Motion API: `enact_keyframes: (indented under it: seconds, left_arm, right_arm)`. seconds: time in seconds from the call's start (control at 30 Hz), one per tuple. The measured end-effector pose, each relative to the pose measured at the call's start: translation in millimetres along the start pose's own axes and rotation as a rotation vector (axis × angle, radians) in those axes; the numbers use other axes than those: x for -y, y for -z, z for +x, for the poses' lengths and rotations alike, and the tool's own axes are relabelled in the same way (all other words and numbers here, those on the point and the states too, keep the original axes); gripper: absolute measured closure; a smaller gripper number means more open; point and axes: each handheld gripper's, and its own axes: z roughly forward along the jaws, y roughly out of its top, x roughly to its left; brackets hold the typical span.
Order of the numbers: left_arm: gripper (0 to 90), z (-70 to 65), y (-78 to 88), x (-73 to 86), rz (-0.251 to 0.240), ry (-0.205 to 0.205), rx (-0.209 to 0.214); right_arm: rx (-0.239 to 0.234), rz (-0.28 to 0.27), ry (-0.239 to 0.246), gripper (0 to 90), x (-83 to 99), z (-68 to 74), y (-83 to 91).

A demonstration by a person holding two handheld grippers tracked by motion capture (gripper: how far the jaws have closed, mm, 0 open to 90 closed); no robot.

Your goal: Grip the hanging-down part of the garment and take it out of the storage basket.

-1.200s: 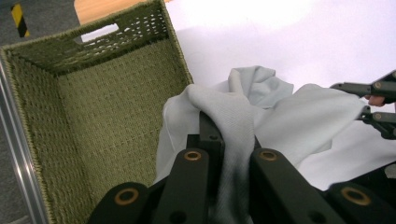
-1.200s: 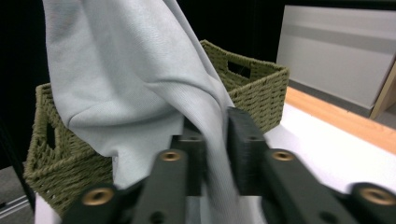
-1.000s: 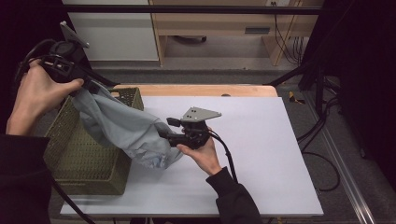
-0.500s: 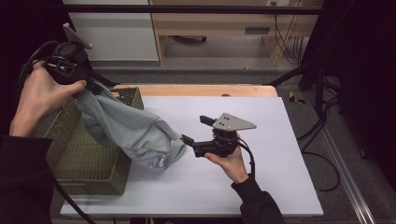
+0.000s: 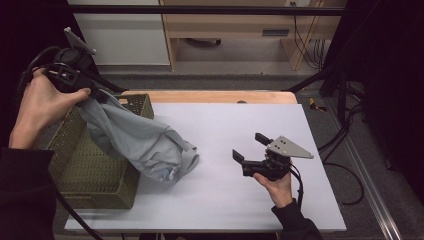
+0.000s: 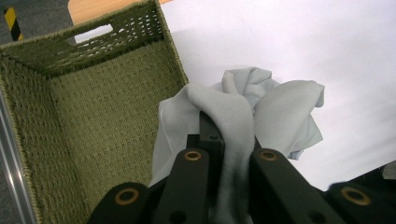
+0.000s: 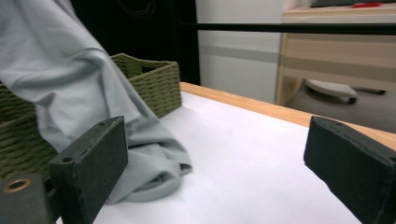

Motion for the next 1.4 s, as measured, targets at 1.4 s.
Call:
enact_keyframes:
  seconds: [1.4]
  left_arm:
    - [86.8,-4.9,-5.4,-6.1,0.020,0.000,0.005]
  right_arm:
    - [0.145,-0.041,-0.018,2.3,49.8,-15.3,62.5]
